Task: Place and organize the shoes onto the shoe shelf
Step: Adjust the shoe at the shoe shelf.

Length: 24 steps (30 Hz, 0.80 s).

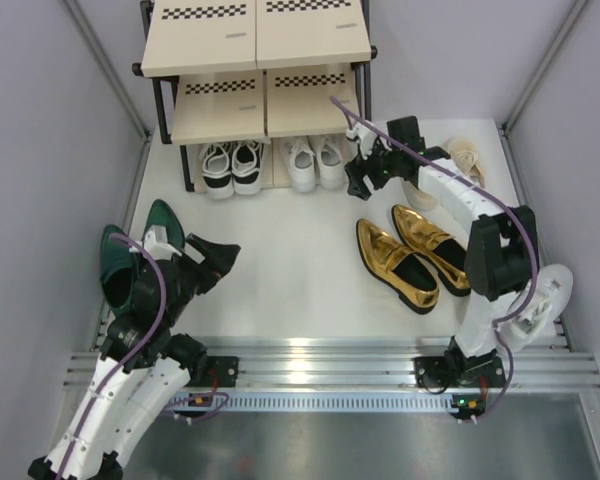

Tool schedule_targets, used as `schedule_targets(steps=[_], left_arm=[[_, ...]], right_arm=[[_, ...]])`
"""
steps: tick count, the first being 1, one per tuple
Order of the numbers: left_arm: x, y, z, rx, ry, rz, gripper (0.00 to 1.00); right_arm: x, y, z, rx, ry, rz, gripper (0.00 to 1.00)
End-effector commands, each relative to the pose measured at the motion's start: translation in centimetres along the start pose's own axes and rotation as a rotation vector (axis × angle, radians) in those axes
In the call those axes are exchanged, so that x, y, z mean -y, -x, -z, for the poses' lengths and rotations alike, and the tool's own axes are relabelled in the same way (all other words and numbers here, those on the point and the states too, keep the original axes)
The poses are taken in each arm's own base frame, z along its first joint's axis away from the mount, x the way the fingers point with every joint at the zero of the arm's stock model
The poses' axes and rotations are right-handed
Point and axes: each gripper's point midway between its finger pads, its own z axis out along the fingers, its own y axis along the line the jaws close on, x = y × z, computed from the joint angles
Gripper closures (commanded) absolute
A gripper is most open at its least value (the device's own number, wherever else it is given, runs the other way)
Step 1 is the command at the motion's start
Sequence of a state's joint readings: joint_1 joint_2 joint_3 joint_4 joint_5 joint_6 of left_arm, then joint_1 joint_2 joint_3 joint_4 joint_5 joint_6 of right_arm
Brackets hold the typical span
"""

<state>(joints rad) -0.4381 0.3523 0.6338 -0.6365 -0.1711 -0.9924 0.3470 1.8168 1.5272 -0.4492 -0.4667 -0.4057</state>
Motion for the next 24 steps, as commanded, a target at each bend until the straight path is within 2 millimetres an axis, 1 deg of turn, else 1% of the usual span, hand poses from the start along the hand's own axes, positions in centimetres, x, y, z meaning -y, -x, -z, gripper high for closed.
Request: schedule_targets(steps=[1,2,4,5,7,8,11,15,16,17,19,21,24], left_arm=[[2.4,1.4,0.6,0.034,-0.080,0.011,0.08],[2.4,1.3,0.6,0.031,-0.081,0.013,0.08],[2.2,1.2,0.6,0.030,-0.080,0.025,0.08],[2.2,1.2,0.7,0.033,-0.085,0.031,0.08],[2.1,1.1,0.8,0.035,-0.090,0.049,0.08],[2.1,1.0,0.8,0.036,-0.092,0.053,0.08],[2.0,1.1,1.0,0.045,-0.099,0.068,0.08],[1.9,1.0,1.1,0.048,-0.104,0.078,0.08],[1.8,1.0,1.1,0.047,-0.101,0.078,0.08],[1.8,0.9,1.1,0.046,-0.102,0.083,0.08],[1.6,0.8,0.9,0.041,-0.096,0.085,0.08],[1.7,0.8,0.9,0.041,-0.096,0.084,0.08],[1.6,0.8,0.9,0.044,-0.094,0.083,0.08]], right_arm=[[3.1,0.8,-1.3,0.031,-0.095,0.135,0.19],[3.8,0.3,-2.3,0.020,-0.095,0.144,0.20],[4.2,0.3,-3.2,0.020,-0.090,0.146,0.21],[4.6,0.2,-4.0,0.016,-0.086,0.144,0.22],[4.9,0.3,-5.0,0.021,-0.096,0.159,0.24],[5.2,0.1,-5.8,0.015,-0.099,0.161,0.24],[5.3,0.5,-7.2,0.024,-0.104,0.166,0.24],[4.9,1.0,-8.4,0.038,-0.100,0.184,0.26],[4.8,0.7,-8.8,0.033,-0.099,0.183,0.27],[4.7,1.0,-9.1,0.039,-0.100,0.186,0.27],[4.4,0.9,-9.7,0.034,-0.085,0.180,0.29],[3.8,1.4,-9.9,0.043,-0.058,0.173,0.34],[3.0,1.6,-10.1,0.049,-0.040,0.181,0.37]])
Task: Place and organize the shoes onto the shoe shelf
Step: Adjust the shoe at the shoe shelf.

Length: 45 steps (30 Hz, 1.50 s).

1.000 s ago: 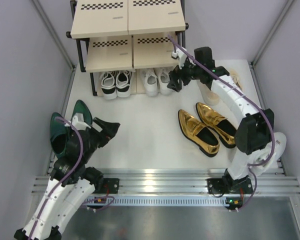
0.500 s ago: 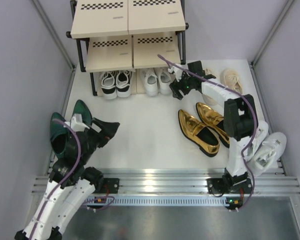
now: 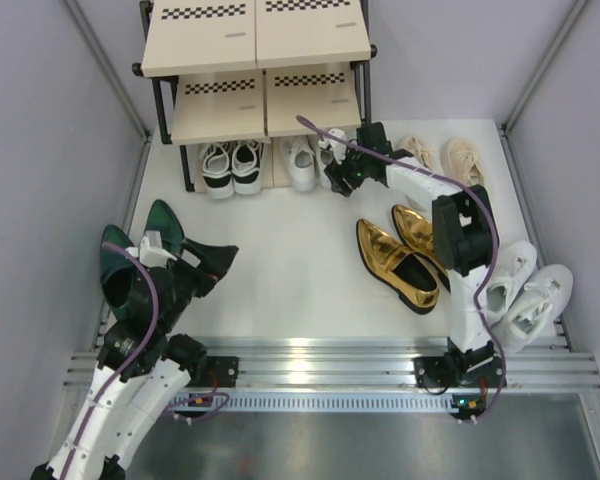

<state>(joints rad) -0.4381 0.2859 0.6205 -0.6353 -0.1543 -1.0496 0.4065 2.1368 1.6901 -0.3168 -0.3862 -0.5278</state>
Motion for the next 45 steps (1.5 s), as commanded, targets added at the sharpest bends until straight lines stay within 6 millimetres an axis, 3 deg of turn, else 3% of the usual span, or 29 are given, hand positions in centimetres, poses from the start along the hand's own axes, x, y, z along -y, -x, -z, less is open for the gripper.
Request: schedule_targets(steps=[1,7,20,24,27,28,32,35,37,38,40,41,43,44,45], left_arm=[[0.9,0.5,-0.1,0.026,-0.039,0.015,0.08],[0.7,0.4,-0.2,0.022,-0.036,0.018,0.08],[0.6,0.2,-0.2,0.017,-0.037,0.019,0.08],[0.6,0.3,-0.2,0.020,-0.038,0.018,0.08],[0.6,0.3,-0.1,0.023,-0.041,0.020,0.07],[0.6,0.4,-0.1,0.025,-0.041,0.017,0.07],[0.5,0.5,-0.1,0.038,-0.041,0.016,0.07],[0.5,0.7,-0.1,0.043,-0.035,0.002,0.07],[0.5,0.7,-0.2,0.040,-0.029,-0.015,0.06],[0.7,0.9,-0.2,0.041,-0.032,-0.021,0.05],[0.6,0.8,-0.6,0.030,-0.012,-0.041,0.02],[0.9,0.8,-0.7,0.024,-0.013,-0.052,0.02],[0.9,0.4,-1.4,-0.007,0.006,-0.081,0.02],[0.9,0.3,-1.6,-0.020,0.011,-0.089,0.02],[1.0,-0.1,-2.1,-0.046,0.021,-0.097,0.02]], right_arm=[[0.6,3.8,0.0,0.098,-0.023,0.031,0.38],[-0.7,4.7,-0.1,0.125,0.016,0.012,0.45],[-1.5,6.6,-0.6,0.156,0.041,-0.035,0.47],[-1.6,6.1,-0.6,0.138,0.045,-0.040,0.42],[-1.6,6.0,0.3,0.128,0.035,-0.021,0.29],[-1.6,6.4,1.2,0.134,0.028,-0.001,0.22],[-1.4,6.9,4.3,0.144,0.018,0.012,0.12],[-2.5,7.2,7.9,0.141,0.074,0.032,0.08],[-3.5,8.7,11.5,0.168,0.115,0.127,0.03],[-5.4,7.2,13.0,0.118,0.203,0.107,0.02],[-6.9,7.2,16.3,0.128,0.267,0.183,0.01],[-9.2,5.8,17.9,0.100,0.374,0.154,0.00],[-10.8,3.7,20.6,0.075,0.454,0.198,0.01],[-12.6,1.8,22.2,0.025,0.528,0.154,0.01],[-13.1,1.3,23.5,0.036,0.529,0.200,0.02]])
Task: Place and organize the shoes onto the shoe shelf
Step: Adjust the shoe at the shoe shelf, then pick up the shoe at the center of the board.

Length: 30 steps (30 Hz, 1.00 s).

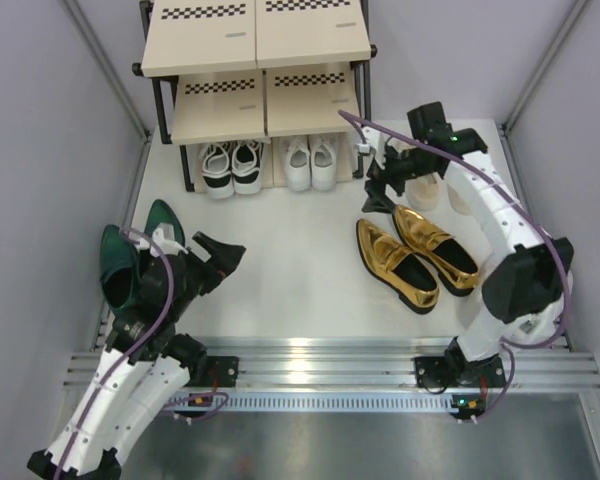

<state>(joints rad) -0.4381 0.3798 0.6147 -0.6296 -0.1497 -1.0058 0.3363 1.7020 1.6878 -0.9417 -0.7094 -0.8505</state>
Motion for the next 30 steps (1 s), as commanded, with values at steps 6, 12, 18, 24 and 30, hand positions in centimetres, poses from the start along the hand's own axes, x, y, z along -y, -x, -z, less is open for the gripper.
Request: schedule_targets(steps=[6,12,18,24,30], left_arm=[[3.2,-0.8,-1.8,-0.099,-0.089,-0.092,0.02],[3.7,-3.3,-2.7,-0.193,-0.172,-0.057,0.02],[2.9,-4.4,-2.6,-0.221,-0.178,-0.033,0.02],[1.9,-5.3,-2.3,-0.234,-0.176,0.035,0.03],[0.3,-6.8,-2.7,-0.275,-0.117,0.152,0.04]], right_arm=[[-11.0,-9.4,7.5,-0.088,0.147,-0.010,0.04],[-13.3,-14.3,8.6,-0.133,0.070,0.051,0.05],[-13.1,-14.4,8.1,-0.106,0.023,0.026,0.05],[-12.5,-15.9,7.5,-0.142,0.011,0.084,0.06],[-11.3,-15.8,6.3,-0.104,0.046,0.141,0.08]])
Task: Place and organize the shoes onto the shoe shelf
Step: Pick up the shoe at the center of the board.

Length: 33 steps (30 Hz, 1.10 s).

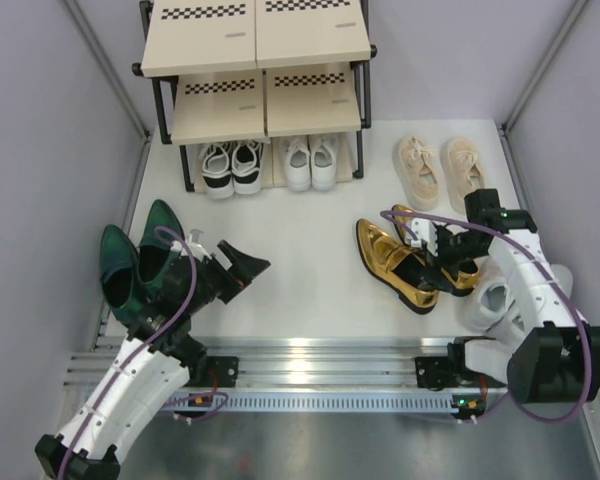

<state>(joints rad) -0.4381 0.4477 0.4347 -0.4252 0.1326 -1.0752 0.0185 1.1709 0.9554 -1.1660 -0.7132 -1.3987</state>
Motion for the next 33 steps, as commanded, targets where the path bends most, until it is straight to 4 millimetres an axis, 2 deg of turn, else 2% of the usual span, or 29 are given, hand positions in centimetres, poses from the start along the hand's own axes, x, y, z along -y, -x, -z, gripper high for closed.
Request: schedule_targets(steps=[1,10,15,18,20,21,22,23,24,25,26,27,28,29,30,32,33], left_arm=[[0.1,-0.5,-0.5,-0.020,-0.018,0.093,0.04],[0.0,-0.6,-0.9,-0.036,0.010,0.097,0.04],[0.1,-0.5,-1.0,-0.042,0.015,0.096,0.04],[0.2,-0.5,-1.2,-0.043,0.010,0.103,0.04],[0.7,-0.4,-1.4,-0.041,-0.017,0.116,0.04],[1.0,-0.4,-1.5,-0.041,-0.029,0.156,0.04],[0.8,-1.0,-1.8,-0.061,-0.037,0.184,0.04],[1.8,-0.6,-2.1,-0.052,-0.092,0.207,0.04],[2.1,-0.7,-2.4,-0.061,-0.111,0.268,0.04],[1.7,-1.5,-2.7,-0.091,-0.117,0.299,0.04],[1.8,-1.6,-3.1,-0.102,-0.131,0.319,0.04],[3.0,-1.2,-3.1,-0.098,-0.190,0.344,0.04],[3.2,-1.3,-3.3,-0.107,-0.199,0.353,0.04],[2.9,-1.6,-3.8,-0.126,-0.183,0.364,0.04],[3.0,-1.7,-4.0,-0.135,-0.182,0.358,0.03],[3.3,-2.2,-4.6,-0.178,-0.178,0.351,0.03],[4.0,-2.1,-4.8,-0.189,-0.192,0.342,0.02]], right_arm=[[2.2,1.0,-0.6,0.058,-0.022,0.106,0.09],[3.7,0.7,-2.8,0.022,0.012,0.204,0.14],[6.0,1.0,-3.7,-0.009,-0.034,0.222,0.18],[7.4,0.1,-5.0,-0.063,-0.072,0.253,0.26],[7.5,-0.5,-6.1,-0.112,-0.086,0.298,0.34],[7.0,-1.4,-6.9,-0.126,-0.078,0.304,0.38],[7.4,-0.8,-7.5,-0.121,-0.101,0.346,0.49],[7.0,-1.1,-7.9,-0.127,-0.105,0.341,0.57],[7.0,-1.0,-8.1,-0.125,-0.118,0.350,0.65],[7.3,-0.3,-8.2,-0.113,-0.140,0.373,0.77],[7.4,0.0,-8.2,-0.100,-0.152,0.366,0.82],[7.5,0.8,-7.8,-0.080,-0.168,0.367,0.87],[7.6,1.4,-7.6,-0.063,-0.175,0.358,0.96],[7.2,2.1,-7.5,-0.031,-0.162,0.327,1.00],[7.7,3.6,-6.6,-0.001,-0.179,0.327,1.00],[7.1,5.7,-6.0,0.078,-0.160,0.295,1.00],[7.2,7.2,-5.0,0.116,-0.179,0.293,1.00]])
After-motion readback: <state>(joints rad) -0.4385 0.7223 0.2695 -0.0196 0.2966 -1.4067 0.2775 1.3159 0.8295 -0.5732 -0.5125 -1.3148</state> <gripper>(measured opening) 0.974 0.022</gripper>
